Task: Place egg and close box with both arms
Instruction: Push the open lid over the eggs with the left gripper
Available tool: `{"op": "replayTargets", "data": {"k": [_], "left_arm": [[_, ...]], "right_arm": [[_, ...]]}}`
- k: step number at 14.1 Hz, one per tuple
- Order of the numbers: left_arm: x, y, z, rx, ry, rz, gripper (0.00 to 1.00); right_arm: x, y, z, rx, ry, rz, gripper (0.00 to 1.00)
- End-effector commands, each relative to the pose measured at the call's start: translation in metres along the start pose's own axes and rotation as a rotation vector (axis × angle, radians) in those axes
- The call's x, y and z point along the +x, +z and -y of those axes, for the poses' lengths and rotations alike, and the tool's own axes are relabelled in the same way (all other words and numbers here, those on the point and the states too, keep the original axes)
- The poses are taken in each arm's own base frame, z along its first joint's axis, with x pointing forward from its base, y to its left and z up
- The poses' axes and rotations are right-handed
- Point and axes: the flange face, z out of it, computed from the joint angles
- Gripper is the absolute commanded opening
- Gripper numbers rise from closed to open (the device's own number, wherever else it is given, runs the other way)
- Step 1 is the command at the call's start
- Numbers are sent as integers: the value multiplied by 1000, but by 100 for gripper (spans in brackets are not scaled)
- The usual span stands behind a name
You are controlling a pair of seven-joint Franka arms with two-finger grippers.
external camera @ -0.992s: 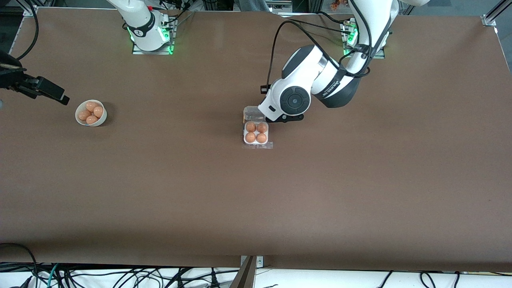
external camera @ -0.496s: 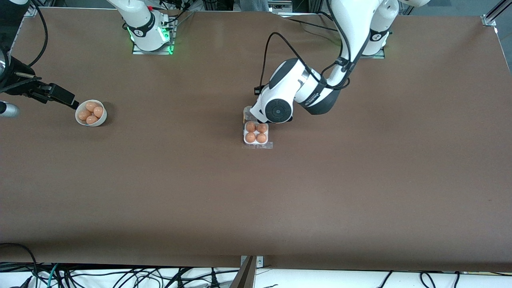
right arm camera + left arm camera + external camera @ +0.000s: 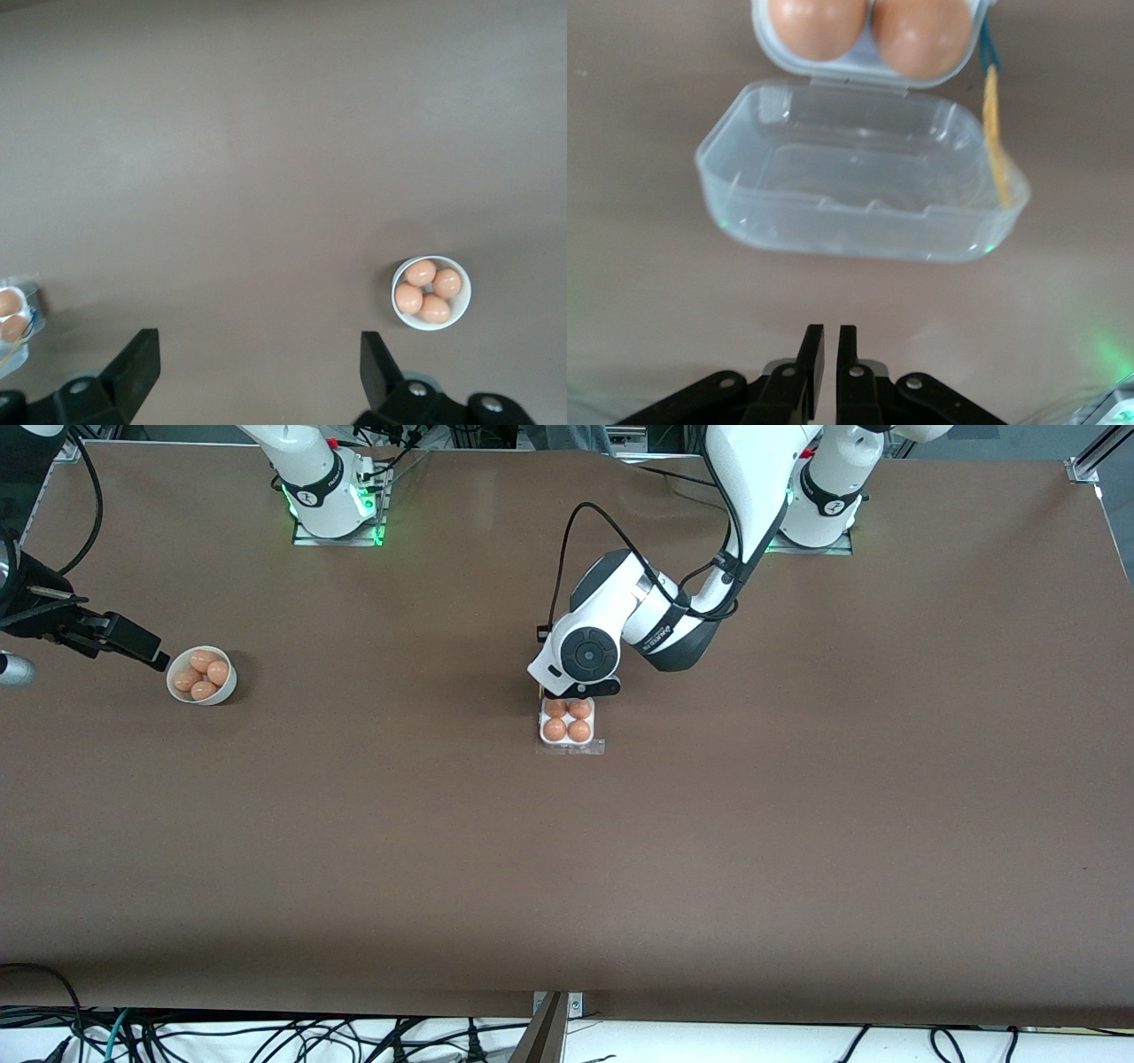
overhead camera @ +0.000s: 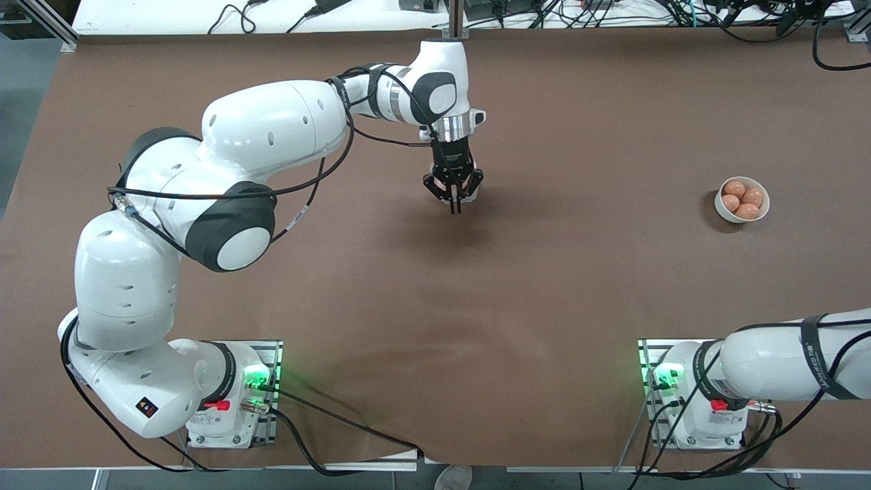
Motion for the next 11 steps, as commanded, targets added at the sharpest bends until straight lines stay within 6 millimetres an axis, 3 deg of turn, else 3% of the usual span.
{"op": "replayTargets", "data": {"k": [1, 11], "left_arm": [[11, 2, -8, -40, -24, -22, 13], [39, -18, 0, -78, -26, -175, 13]], "right_arm": [[0, -2, 0, -23, -9, -22, 100], [-1, -1, -1, -25, -12, -11, 100]]}}
